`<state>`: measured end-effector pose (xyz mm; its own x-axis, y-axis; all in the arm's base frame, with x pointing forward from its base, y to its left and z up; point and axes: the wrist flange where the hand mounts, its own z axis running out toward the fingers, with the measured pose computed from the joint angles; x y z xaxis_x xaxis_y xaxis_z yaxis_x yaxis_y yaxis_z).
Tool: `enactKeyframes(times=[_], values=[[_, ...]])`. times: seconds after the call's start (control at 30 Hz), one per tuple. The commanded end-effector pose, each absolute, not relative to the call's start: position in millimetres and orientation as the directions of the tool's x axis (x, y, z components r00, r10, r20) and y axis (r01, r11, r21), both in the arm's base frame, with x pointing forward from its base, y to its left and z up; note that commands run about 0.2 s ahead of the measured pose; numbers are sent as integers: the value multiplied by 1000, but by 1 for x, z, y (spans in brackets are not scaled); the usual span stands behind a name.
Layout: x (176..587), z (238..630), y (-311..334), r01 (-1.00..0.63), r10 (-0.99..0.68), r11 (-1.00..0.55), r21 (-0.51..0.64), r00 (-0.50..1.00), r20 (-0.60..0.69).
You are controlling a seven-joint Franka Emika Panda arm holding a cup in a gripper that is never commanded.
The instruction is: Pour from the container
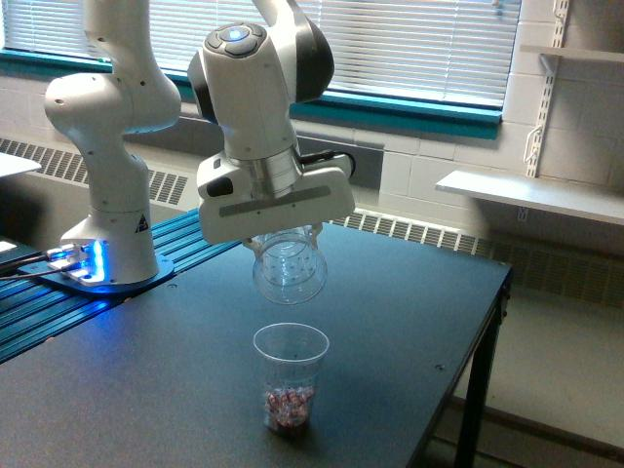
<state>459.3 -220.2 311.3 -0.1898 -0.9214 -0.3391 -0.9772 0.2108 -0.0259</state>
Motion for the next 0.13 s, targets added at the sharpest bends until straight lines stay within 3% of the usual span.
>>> enactKeyframes(times=[0.03,0.13], values=[[466,310,-216,-984,-940,173,-36,-154,-305],[469,311,-215,-984,-944,173,-27,-158,-290]])
